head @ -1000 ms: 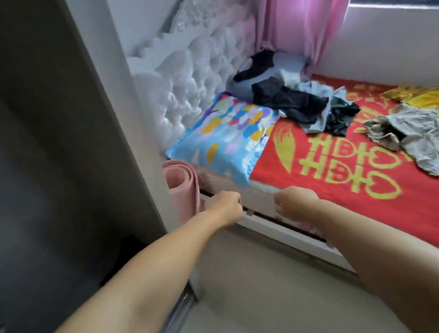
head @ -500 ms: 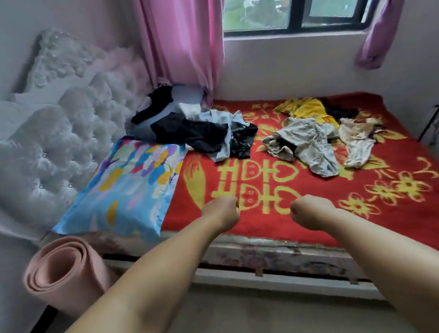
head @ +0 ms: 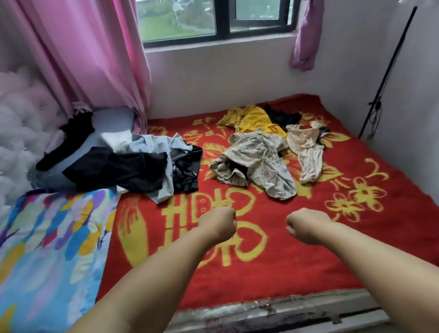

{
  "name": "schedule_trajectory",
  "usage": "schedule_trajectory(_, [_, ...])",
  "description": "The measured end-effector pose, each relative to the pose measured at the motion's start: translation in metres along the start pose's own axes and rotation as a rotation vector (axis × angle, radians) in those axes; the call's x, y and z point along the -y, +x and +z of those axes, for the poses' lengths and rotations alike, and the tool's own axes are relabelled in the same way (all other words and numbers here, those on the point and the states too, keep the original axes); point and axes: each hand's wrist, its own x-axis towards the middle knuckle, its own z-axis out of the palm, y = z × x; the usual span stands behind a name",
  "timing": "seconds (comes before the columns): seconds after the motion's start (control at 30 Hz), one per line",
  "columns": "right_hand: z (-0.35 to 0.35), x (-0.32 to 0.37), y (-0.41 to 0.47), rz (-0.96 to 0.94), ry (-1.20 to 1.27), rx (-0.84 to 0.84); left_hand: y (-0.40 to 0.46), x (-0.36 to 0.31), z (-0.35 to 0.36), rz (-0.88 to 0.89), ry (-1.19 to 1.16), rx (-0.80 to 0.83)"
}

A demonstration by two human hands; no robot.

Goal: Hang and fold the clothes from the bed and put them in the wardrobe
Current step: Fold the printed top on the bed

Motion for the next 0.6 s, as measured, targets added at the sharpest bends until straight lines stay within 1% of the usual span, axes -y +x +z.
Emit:
schedule_trajectory(0.1, [-0.004,-0.029,0.033,0.044,0.033,-0.013,0.061,-0.012,-0.009,0.022,-0.001,0.012])
schedule_trajectory(0.23, [0.013,-0.076,0.061,0.086,0.063,0.089,0.122,-0.042,0.009,0.039,-0.013,0.1])
schedule_trajectory(0.37, [0.028,-0.136,0.107,0.114,0.075,0.145,0.183,-0.072,0.03,0.045,-0.003,0.147])
schedule_trajectory(0.43, [0.036,-0.164,0.137,0.097,0.075,0.186,0.216,-0.083,0.039,0.002,-0.027,0.142])
schedule_trajectory(0.5, [0.043,-0.189,0.173,0.062,0.075,0.23,0.25,-0.087,0.053,-0.078,-0.088,0.152])
schedule_trajectory(0.6, [0.06,-0.214,0.228,0.027,0.105,0.245,0.297,-0.085,0.073,-0.14,-0.12,0.163])
